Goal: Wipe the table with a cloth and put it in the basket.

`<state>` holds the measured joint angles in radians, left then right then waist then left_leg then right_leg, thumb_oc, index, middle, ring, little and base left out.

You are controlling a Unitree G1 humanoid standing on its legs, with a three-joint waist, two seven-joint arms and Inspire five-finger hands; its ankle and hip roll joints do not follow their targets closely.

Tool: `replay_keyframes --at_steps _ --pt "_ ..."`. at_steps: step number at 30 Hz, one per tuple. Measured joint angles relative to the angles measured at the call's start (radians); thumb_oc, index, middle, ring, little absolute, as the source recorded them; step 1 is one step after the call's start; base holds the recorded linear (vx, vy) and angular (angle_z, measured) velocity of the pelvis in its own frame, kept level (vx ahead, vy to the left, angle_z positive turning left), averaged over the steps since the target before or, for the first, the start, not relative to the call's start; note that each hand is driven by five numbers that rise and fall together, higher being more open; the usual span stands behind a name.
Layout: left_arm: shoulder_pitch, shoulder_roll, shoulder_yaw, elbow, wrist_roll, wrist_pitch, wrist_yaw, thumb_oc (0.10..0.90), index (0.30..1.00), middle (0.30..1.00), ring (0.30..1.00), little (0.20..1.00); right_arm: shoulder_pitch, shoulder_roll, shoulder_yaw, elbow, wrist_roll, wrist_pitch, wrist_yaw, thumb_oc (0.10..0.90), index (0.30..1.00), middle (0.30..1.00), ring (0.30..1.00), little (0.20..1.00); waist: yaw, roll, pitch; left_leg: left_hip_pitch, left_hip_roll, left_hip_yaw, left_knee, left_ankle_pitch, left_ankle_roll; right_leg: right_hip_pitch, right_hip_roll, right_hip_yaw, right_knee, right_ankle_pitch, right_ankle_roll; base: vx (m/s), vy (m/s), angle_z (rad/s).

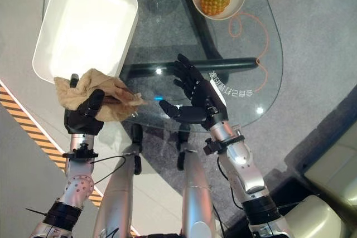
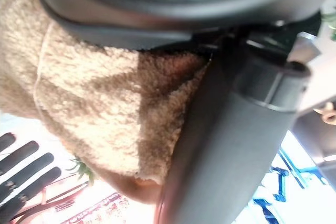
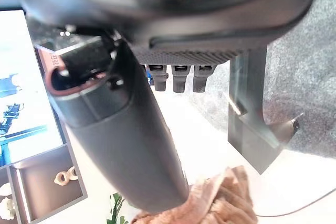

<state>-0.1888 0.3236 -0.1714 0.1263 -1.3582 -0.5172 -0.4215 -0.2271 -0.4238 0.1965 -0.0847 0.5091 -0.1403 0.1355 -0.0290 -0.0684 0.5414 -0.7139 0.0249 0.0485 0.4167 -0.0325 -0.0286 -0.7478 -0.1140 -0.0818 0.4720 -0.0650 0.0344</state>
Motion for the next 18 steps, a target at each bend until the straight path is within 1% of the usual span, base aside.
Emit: replay_keyframes --at_steps 4,6,7,9,11,13,15,18 --pt "0.001 -0.001 0.001 0.0 0.006 -0.026 -0.001 0.1 0.3 0.3 0.3 0.2 0.023 -0.001 0.001 0.045 -0.008 0.037 -0.001 0.8 0.9 0.9 0.9 0.9 0.001 0.0 0.0 0.005 0.001 0.005 -0.005 0.001 -0.001 0.0 0.001 0.005 -0.002 0.002 0.0 -0.01 0.004 -0.02" --pt "0.005 0.0 0.001 -0.001 0.043 -0.052 0.002 0.1 0.3 0.3 0.3 0.2 0.03 -0.003 0.006 0.079 -0.023 0.062 -0.001 0.8 0.9 0.9 0.9 0.9 0.004 0.001 0.0 0.012 0.0 0.011 -0.017 0.004 -0.005 0.0 0.0 0.009 -0.003 0.003 -0.001 0.0 0.004 -0.03" --pt "0.008 0.0 0.004 -0.01 0.069 -0.069 0.008 0.1 0.3 0.3 0.3 0.2 0.035 -0.004 0.013 0.107 -0.04 0.088 -0.001 0.8 0.9 0.9 0.9 0.9 0.01 0.001 0.0 0.016 0.001 0.012 -0.019 0.005 -0.006 0.001 0.001 0.01 -0.002 0.003 -0.001 -0.01 0.009 -0.06" --pt "0.008 0.001 0.004 -0.023 0.107 -0.098 0.037 0.1 0.3 0.3 0.3 0.2 0.037 -0.009 0.03 0.134 -0.049 0.119 0.0 0.8 0.9 0.9 0.9 0.9 0.017 0.002 0.001 0.021 0.001 0.012 -0.021 0.008 -0.009 0.001 0.001 0.01 0.001 0.004 -0.003 -0.01 0.007 -0.03" --pt "-0.007 0.003 0.007 -0.026 0.178 -0.127 0.111 0.1 0.3 0.3 0.3 0.2 0.036 -0.013 0.055 0.163 -0.062 0.162 0.0 0.8 0.9 0.9 0.9 0.9 0.027 0.003 0.001 0.033 0.001 0.012 -0.031 0.012 -0.012 0.006 0.001 0.01 0.006 0.002 -0.006 0.0 0.039 0.02" --pt "-0.018 0.006 0.025 -0.028 0.256 -0.143 0.202 0.1 0.3 0.3 0.3 0.2 0.03 -0.019 0.094 0.19 -0.077 0.187 0.016 0.8 0.9 0.9 0.9 0.9 0.028 0.006 0.001 0.042 0.001 0.01 -0.032 0.013 -0.013 0.012 0.0 0.008 0.012 -0.002 -0.008 0.01 0.042 0.04" --pt "-0.038 0.01 0.043 -0.028 0.321 -0.147 0.3 0.1 0.3 0.3 0.3 0.2 0.027 -0.024 0.125 0.205 -0.079 0.215 0.041 0.8 0.9 0.9 0.9 0.9 0.031 0.016 0.001 0.051 0.001 0.01 -0.032 0.013 -0.014 0.021 0.0 0.007 0.016 -0.004 -0.009 0.01 0.047 0.02" --pt "-0.056 0.02 0.048 -0.027 0.387 -0.149 0.397 0.1 0.3 0.3 0.3 0.2 0.008 -0.031 0.157 0.248 -0.088 0.25 0.069 0.8 0.9 0.9 0.9 0.9 0.033 0.027 0.001 0.063 -0.002 0.008 -0.032 0.014 -0.014 0.03 -0.004 0.007 0.025 -0.008 -0.01 0.02 0.056 0.04"
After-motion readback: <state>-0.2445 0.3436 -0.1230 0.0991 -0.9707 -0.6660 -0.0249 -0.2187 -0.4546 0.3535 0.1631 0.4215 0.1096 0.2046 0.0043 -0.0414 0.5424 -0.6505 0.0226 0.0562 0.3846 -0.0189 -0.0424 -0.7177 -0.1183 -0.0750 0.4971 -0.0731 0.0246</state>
